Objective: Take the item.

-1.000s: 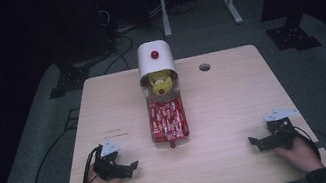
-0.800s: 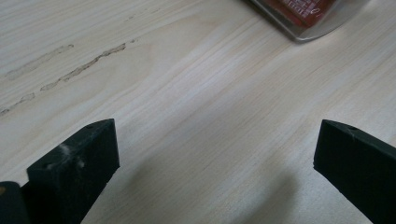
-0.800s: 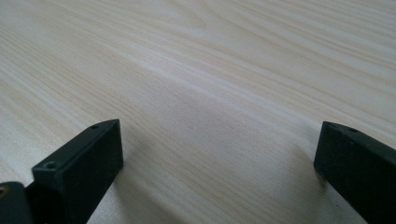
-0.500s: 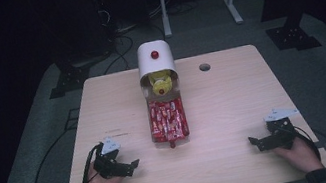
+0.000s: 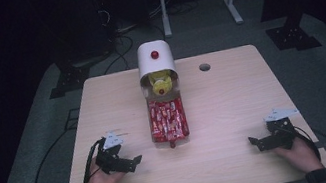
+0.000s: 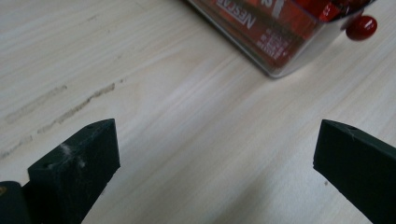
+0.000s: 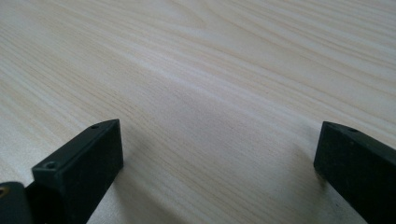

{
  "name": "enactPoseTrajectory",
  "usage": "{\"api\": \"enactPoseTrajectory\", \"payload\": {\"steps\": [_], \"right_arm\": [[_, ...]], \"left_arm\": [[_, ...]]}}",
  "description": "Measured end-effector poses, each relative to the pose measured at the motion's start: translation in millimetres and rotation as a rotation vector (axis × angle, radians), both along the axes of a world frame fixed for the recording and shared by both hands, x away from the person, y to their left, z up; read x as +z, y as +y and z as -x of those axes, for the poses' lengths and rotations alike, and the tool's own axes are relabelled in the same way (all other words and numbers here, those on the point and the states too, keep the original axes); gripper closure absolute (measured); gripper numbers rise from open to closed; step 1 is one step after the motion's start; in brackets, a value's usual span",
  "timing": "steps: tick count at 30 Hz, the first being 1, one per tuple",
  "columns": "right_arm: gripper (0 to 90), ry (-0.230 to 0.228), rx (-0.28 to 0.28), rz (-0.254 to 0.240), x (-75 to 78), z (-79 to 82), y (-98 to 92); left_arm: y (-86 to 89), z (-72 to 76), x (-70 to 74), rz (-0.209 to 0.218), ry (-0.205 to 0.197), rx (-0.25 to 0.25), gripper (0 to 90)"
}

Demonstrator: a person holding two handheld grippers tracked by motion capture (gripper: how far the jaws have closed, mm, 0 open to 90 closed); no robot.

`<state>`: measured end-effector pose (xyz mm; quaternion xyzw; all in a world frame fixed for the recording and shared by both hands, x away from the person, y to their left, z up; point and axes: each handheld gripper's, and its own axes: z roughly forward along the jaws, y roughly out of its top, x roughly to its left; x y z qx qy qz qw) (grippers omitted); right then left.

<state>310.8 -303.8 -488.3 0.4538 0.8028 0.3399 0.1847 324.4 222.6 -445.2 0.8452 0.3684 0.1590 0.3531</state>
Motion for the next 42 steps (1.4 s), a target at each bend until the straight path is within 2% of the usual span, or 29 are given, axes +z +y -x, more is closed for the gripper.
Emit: {"api": "enactPoseTrajectory", "payload": {"steps": [7,19,29,35,42], "right_arm": [[0.3,0.001,-0.001,0.0,0.0,0.1,0.1],[0.3,0.0,-0.001,0.001,0.0,0.2,0.0],[0.3,0.0,-0.001,0.001,0.0,0.4,0.2],[0.4,-0.001,-0.002,0.001,-0.1,0.5,0.3],[0.3,-0.001,-0.002,0.001,0.0,0.6,0.3]], "left_arm": [[-4.5,-3.5,4.3,-0.007,0.007,-0.013,0.0],[-7.4,-9.5,18.5,0.036,0.0,-0.016,0.0],[-10.8,-15.5,26.2,0.031,0.007,-0.019,0.0],[-16.1,-19.0,33.0,0.052,0.001,-0.03,0.2],[-25.6,-24.9,39.9,0.053,-0.007,-0.04,3.9]]}}
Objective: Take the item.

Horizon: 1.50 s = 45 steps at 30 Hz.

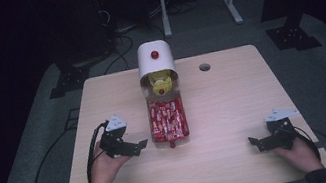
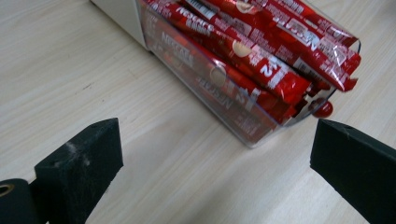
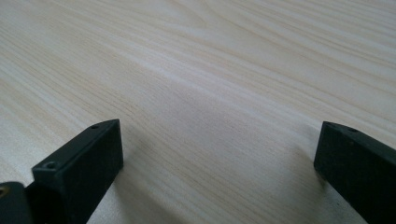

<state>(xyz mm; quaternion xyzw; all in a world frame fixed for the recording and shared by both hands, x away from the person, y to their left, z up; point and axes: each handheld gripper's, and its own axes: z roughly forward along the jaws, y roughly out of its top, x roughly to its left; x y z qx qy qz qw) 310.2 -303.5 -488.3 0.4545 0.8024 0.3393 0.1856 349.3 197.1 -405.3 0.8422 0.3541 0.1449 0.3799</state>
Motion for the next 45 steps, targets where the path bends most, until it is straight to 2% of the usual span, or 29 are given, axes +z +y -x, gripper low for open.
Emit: {"api": "enactPoseTrajectory", "payload": {"steps": [2,22,33,45], "right_arm": [[0.3,0.0,0.0,0.0,0.0,0.0,0.0],[0.3,-0.001,0.001,0.001,0.0,0.0,0.0],[0.3,-0.001,0.002,0.0,-0.1,0.0,0.0],[0.3,-0.001,0.005,0.0,0.0,0.1,0.1]], "left_arm": [[-4.1,-2.8,1.8,0.02,0.001,-0.006,4.1],[-27.9,-12.8,13.3,0.01,-0.02,-0.024,7.2],[-48.5,-20.5,23.1,0.013,-0.041,-0.062,11.1],[-60.8,-28.3,20.0,0.02,-0.033,-0.087,17.4]]}}
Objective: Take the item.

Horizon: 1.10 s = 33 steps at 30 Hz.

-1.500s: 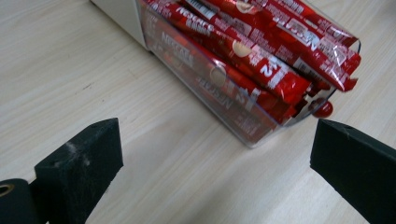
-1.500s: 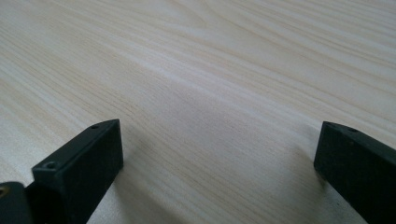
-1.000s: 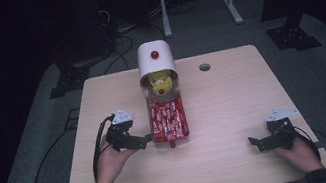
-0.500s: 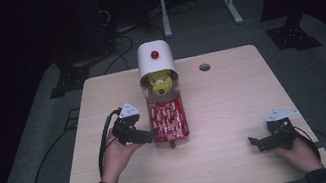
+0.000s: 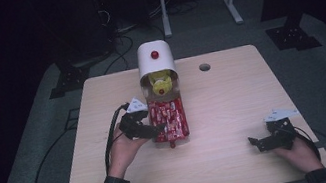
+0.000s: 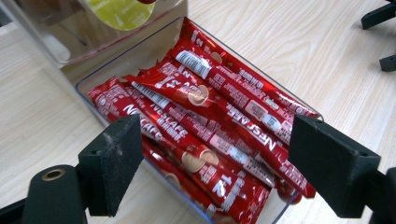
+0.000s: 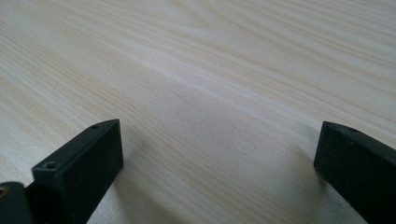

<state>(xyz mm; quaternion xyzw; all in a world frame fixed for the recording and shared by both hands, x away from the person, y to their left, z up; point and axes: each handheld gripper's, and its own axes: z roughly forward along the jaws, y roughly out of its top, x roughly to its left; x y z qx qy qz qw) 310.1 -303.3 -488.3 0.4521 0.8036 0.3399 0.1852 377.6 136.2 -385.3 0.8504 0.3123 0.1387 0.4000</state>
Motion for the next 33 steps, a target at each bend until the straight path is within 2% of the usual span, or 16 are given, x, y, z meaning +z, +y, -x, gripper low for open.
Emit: {"api": "enactPoseTrajectory", "payload": {"steps": [8,13,16,19,28,33], "right_arm": [[0.3,0.0,0.002,0.0,0.0,0.0,0.1],[0.3,-0.002,0.006,0.001,-0.1,-0.1,0.1],[0.3,-0.002,0.006,0.001,-0.1,-0.1,0.2],[0.3,-0.002,0.008,0.001,-0.1,-0.1,0.2],[0.3,0.0,0.011,0.001,0.0,0.0,0.3],[0.3,0.0,0.013,0.001,0.0,0.1,0.4]], "left_arm": [[-11.4,-4.7,-2.8,0.007,0.013,-0.021,26.2],[-20.9,-9.7,-7.3,-0.006,0.026,-0.025,26.6],[-24.8,-10.9,-9.5,0.002,0.03,-0.024,26.9],[-28.3,-12.6,-11.8,-0.007,0.021,-0.022,28.4],[-30.7,-16.2,-22.1,-0.027,0.033,0.002,29.7],[-35.2,-15.6,-25.6,-0.064,0.038,0.0,33.0]]}}
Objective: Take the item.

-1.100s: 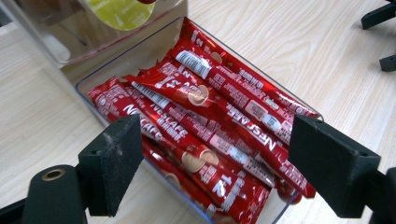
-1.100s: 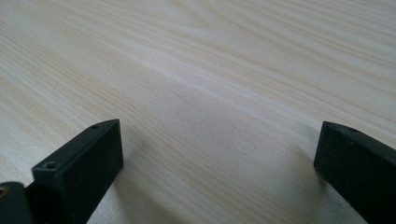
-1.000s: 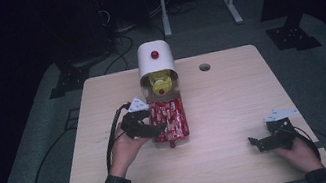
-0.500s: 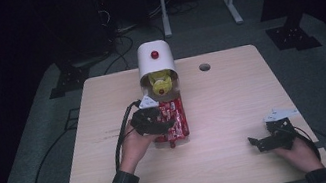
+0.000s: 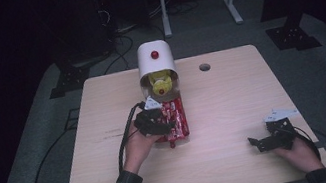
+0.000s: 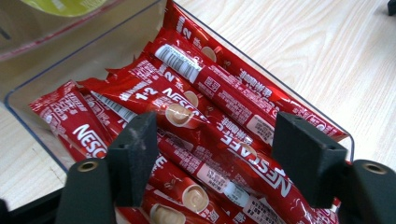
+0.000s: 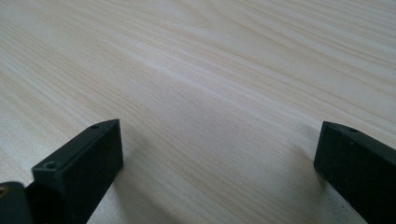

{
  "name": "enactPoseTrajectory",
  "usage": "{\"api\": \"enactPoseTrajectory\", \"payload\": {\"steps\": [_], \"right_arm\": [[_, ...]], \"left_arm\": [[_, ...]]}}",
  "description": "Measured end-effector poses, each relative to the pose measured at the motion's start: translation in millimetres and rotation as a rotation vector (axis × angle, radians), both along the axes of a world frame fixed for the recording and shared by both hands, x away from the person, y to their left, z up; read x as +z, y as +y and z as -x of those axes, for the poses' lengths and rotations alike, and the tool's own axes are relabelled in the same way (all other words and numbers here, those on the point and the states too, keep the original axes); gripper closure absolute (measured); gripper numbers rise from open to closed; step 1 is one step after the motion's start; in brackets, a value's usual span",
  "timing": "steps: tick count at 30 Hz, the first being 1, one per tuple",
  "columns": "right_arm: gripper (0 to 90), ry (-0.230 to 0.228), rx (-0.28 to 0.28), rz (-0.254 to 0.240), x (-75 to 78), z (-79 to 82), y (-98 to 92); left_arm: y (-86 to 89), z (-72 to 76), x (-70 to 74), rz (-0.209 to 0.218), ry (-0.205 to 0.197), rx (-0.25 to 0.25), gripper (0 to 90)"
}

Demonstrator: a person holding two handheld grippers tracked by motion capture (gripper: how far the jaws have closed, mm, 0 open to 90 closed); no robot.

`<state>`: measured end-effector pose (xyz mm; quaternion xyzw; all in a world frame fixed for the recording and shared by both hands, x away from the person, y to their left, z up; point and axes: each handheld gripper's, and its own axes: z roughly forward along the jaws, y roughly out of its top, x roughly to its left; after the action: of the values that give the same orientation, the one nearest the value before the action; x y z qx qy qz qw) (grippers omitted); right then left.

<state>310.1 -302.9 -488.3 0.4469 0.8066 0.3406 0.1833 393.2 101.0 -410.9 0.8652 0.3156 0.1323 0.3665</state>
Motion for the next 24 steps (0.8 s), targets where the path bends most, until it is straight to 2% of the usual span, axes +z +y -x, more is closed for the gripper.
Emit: {"api": "enactPoseTrajectory", "payload": {"steps": [1,10,15,18,20,23,24], "right_arm": [[0.3,0.0,0.001,0.0,0.0,0.0,0.0],[0.3,0.0,0.002,0.0,0.0,0.1,0.1],[0.3,0.001,0.002,0.0,0.0,0.1,0.1],[0.3,0.0,0.003,0.0,0.0,0.1,0.1],[0.3,0.0,0.003,0.0,0.0,0.1,0.1],[0.3,0.001,0.003,0.0,0.0,0.2,0.2],[0.3,0.001,0.003,0.0,0.0,0.2,0.2]], "left_arm": [[-1.8,0.3,-1.8,-0.022,-0.002,0.007,34.5],[-1.9,1.5,-3.1,-0.042,0.009,0.024,42.5],[-0.2,2.7,-1.2,-0.041,0.028,0.032,54.1],[0.5,2.9,-1.3,-0.034,0.035,0.034,57.7],[1.1,3.6,-0.1,-0.032,0.044,0.038,64.4],[0.2,4.4,0.5,-0.023,0.055,0.027,72.6],[-0.5,4.7,0.4,-0.022,0.055,0.024,72.6]]}}
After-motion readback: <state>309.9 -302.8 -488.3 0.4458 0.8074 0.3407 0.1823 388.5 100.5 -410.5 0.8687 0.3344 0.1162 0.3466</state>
